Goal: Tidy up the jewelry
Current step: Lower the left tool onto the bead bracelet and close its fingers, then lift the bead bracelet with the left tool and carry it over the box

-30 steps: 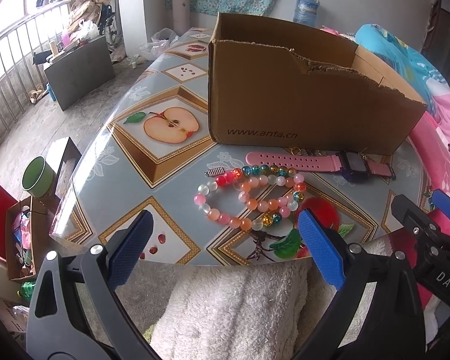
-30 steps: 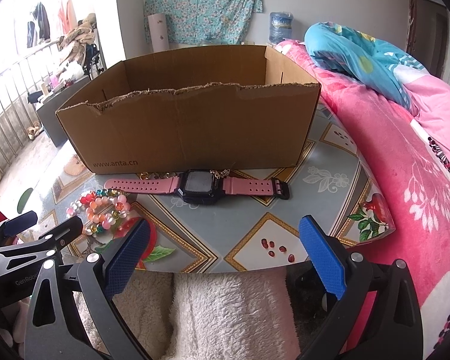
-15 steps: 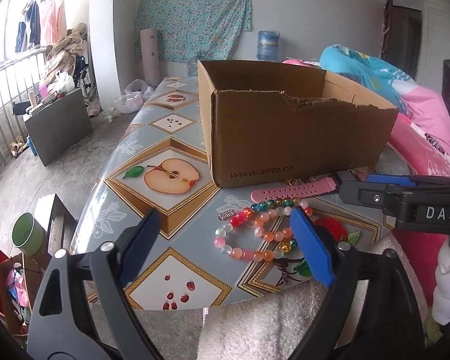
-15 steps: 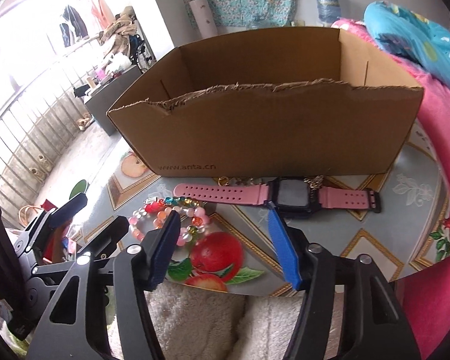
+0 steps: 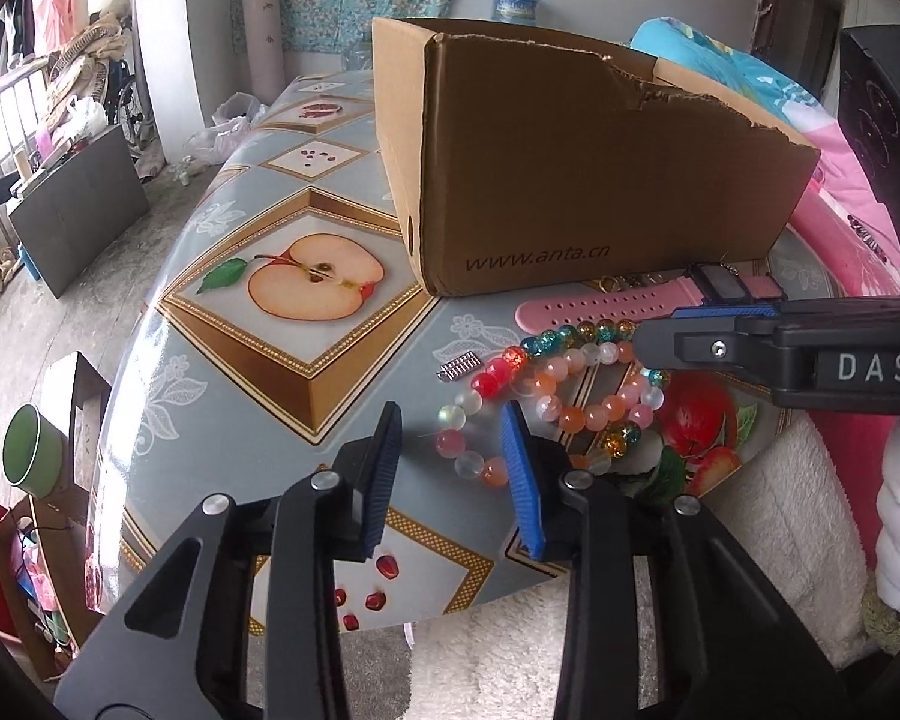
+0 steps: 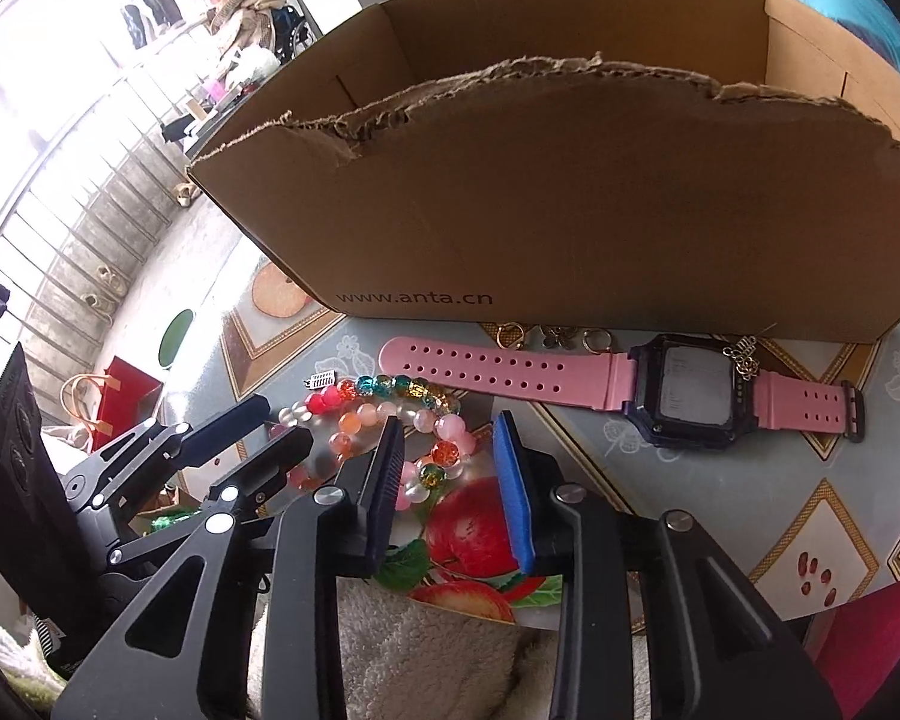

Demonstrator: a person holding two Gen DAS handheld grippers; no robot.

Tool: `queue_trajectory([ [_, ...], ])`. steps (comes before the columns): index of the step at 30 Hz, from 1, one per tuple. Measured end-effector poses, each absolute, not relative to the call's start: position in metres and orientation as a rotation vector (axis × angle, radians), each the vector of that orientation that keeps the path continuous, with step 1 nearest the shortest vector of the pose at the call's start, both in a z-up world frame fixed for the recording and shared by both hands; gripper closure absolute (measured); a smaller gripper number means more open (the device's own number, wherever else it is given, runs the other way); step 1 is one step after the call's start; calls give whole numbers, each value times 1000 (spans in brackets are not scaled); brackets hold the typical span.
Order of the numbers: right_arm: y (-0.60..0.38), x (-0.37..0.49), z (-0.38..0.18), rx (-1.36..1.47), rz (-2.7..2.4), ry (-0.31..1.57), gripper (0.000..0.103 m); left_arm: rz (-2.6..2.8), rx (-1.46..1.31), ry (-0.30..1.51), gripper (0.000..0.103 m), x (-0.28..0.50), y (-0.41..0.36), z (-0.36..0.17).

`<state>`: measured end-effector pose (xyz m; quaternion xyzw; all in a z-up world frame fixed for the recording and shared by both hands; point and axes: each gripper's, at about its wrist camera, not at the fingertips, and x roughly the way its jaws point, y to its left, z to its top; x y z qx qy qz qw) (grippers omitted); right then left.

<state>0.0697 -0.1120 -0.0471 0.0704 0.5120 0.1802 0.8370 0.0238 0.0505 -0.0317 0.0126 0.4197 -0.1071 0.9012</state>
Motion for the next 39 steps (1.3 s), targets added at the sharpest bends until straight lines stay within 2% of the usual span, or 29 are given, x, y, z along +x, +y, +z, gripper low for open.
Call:
queue_trajectory([
  [2,-107,73,-53,138,376,1106,81,-219,39,868,71,24,49,-33],
  [5,-101,76,-59,140,383,1121,88,-222,49,862,79,25,47,-34],
  [7,-97,74,-57,123,377,1110,93,-235,38,866,93,26,47,-33],
  [8,-96,72,-55,122,379,1102,93,-244,21,868,94,26,49,-32],
  [19,-102,57,-18,146,429,998,93,-279,-37,753,95,11,52,17],
  [25,-102,37,34,104,468,865,93,-347,-72,667,95,4,52,70],
  [26,-104,35,47,93,478,831,93,-356,-59,638,96,4,51,82],
  [27,-106,34,59,84,488,797,93,-362,-42,605,103,5,49,95],
  [28,-107,35,71,77,499,764,93,-367,-31,577,103,7,47,108],
  [33,-116,73,111,91,548,715,93,-423,-31,505,103,46,34,160],
  [39,-150,146,112,216,571,823,93,-394,-42,567,103,106,23,165],
])
